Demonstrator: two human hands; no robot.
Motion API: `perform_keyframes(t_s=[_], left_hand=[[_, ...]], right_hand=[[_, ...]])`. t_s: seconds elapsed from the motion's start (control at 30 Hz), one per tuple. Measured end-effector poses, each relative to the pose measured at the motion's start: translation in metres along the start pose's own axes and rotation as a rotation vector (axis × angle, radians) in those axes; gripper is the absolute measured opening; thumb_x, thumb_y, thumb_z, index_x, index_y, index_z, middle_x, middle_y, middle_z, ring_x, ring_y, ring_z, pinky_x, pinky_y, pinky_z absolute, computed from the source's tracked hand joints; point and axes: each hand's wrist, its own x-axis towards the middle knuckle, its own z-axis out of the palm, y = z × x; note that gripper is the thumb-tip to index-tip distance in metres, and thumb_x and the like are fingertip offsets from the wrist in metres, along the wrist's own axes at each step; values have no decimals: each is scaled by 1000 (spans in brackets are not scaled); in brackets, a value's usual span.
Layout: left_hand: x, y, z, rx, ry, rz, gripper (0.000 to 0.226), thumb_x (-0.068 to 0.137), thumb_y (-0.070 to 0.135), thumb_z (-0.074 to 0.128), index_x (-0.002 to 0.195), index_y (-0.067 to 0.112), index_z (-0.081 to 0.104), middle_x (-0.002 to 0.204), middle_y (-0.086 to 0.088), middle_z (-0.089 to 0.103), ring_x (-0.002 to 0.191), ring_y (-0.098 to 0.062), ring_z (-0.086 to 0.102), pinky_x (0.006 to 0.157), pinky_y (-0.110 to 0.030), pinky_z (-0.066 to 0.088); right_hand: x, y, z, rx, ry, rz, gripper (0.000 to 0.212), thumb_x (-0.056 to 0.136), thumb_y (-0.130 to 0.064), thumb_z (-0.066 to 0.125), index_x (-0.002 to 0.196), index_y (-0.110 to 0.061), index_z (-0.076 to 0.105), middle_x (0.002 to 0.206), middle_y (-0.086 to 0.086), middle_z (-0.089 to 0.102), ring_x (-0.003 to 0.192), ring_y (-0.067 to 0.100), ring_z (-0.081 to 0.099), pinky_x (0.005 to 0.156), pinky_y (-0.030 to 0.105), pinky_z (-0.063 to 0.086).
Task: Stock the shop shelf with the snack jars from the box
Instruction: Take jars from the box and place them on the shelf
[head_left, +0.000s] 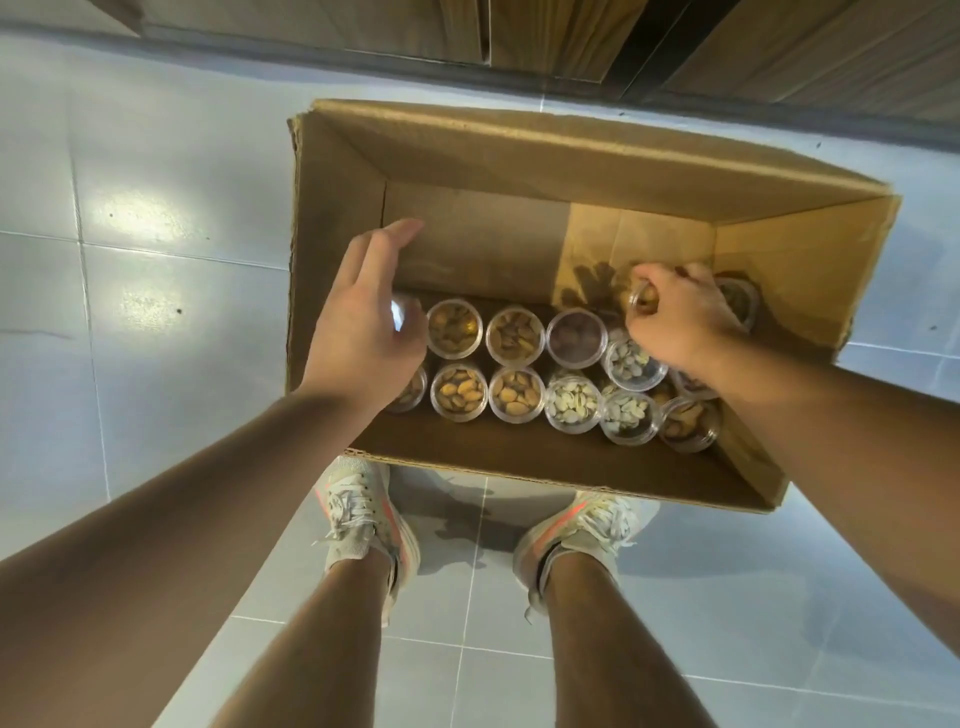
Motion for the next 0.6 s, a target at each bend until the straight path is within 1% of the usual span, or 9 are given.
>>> perform_keyframes(t_s=[0.1, 0.13, 0.2, 0.23, 0.3, 0.4, 0.47, 0.53, 0.6], left_hand=[[13, 2, 11, 42, -28, 49, 73, 85, -3, 67, 149, 20, 41, 145, 1, 48, 132, -11, 44, 91, 3, 30], [16, 1, 15, 62, -47, 60, 74, 85, 0, 68, 150, 21, 40, 145, 1, 47, 129, -12, 46, 92, -1, 33], [21, -1, 27, 111, -89, 77, 74, 86, 7, 68, 151, 25, 38, 143, 3, 46, 124, -13, 47, 93, -21, 45], [22, -2, 33, 138, -117, 74, 74, 86, 10, 68, 151, 28, 37, 141, 3, 46, 124, -15, 47, 93, -28, 47], [24, -6, 46, 210, -202, 42, 74, 87, 19, 69, 151, 32, 35, 141, 2, 44, 128, -18, 45, 92, -32, 45], [25, -11, 62, 403, -377, -29, 78, 86, 34, 74, 153, 33, 32, 141, -2, 42, 130, -27, 47, 92, -39, 46], [27, -12, 71, 522, -443, -55, 79, 87, 41, 74, 153, 31, 31, 142, -5, 41, 131, -30, 47, 96, -43, 46], [31, -10, 80, 567, -458, -74, 77, 88, 40, 74, 152, 29, 32, 143, -7, 41, 132, -33, 46, 99, -45, 46], [34, -9, 86, 560, -468, -105, 75, 87, 34, 75, 150, 28, 35, 142, -9, 42, 131, -35, 46, 99, -47, 46]], right_hand=[[4, -1, 3, -19, -21, 5, 73, 84, -17, 69, 148, -33, 37, 142, 10, 34, 130, 37, 42, 98, 48, 52], [6, -2, 6, -20, -11, 4, 73, 84, -16, 70, 147, -32, 37, 142, 10, 34, 128, 37, 43, 96, 48, 53], [11, -4, 12, -28, 28, 1, 68, 87, -16, 71, 144, -30, 39, 142, 11, 32, 126, 38, 44, 94, 49, 54], [11, -4, 15, -35, 52, -2, 63, 89, -15, 70, 143, -29, 40, 143, 11, 31, 125, 39, 44, 93, 48, 54], [8, -3, 19, -46, 99, -25, 55, 93, -16, 66, 141, -26, 41, 145, 12, 30, 125, 39, 43, 92, 46, 53], [-9, 3, 18, 1, 183, -97, 54, 94, -18, 64, 142, -27, 41, 147, 10, 30, 132, 36, 37, 100, 45, 47], [-29, 8, 13, 65, 220, -174, 56, 94, -20, 65, 145, -28, 41, 148, 9, 29, 134, 35, 34, 105, 43, 42], [-49, 17, 7, 107, 231, -207, 60, 94, -25, 64, 148, -30, 40, 150, 9, 28, 137, 35, 31, 109, 43, 38], [-68, 27, 2, 148, 256, -215, 59, 94, -28, 63, 148, -33, 39, 151, 7, 26, 138, 32, 30, 110, 43, 37]])
